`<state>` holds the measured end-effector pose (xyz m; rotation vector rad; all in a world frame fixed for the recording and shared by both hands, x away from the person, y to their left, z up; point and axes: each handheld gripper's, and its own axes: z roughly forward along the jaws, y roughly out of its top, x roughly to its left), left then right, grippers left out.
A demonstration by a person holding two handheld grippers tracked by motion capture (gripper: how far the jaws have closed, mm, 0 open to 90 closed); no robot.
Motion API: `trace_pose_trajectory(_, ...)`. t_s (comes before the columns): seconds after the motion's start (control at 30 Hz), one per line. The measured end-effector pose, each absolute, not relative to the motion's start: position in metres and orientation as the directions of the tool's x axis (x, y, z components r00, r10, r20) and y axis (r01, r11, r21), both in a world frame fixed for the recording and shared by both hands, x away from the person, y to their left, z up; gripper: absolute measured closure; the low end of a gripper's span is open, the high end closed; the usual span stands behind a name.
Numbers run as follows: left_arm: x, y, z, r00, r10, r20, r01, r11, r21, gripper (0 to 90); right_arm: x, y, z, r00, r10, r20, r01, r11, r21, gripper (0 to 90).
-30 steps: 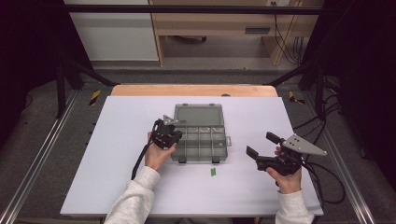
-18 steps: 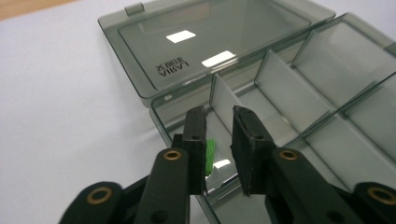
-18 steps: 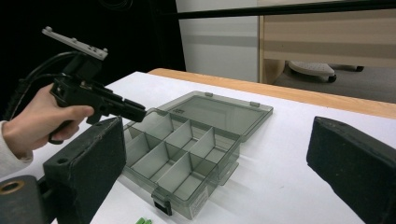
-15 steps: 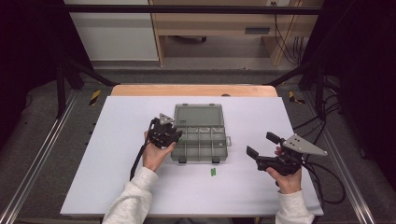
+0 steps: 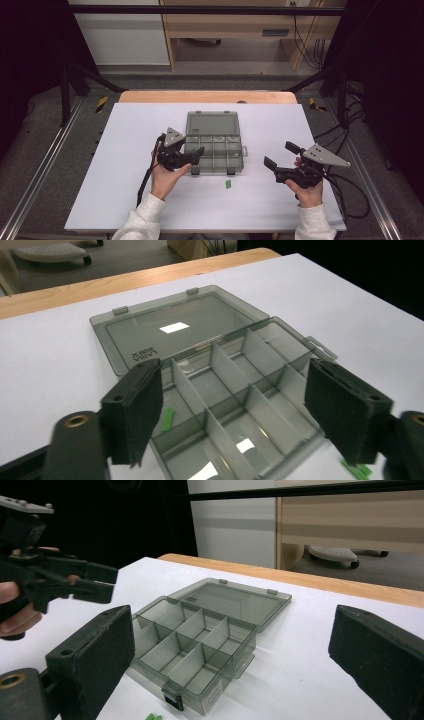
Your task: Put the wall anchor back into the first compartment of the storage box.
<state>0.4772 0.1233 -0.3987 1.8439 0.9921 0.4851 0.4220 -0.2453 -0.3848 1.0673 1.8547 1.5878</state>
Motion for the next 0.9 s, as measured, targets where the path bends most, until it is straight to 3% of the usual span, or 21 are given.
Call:
trace_pose_trajectory(0.3, 0.449, 0.111, -0.406, 0.639, 0.765, -0.075, 0.4, -0.248, 0.882, 12.3, 0.422, -0.245, -0.385, -0.584, 0.801, 0.132, 0.26, 0.031, 0.965, 4.7)
trace_pose_trajectory(0.9, 0.416, 0.073, -0.438, 0.668, 0.742, -0.059, 0.422, -0.313, 0.851, 12.6, 0.422, -0.245, -0.385, -0.581, 0.803, 0.133, 0.258, 0.028, 0.966, 4.6)
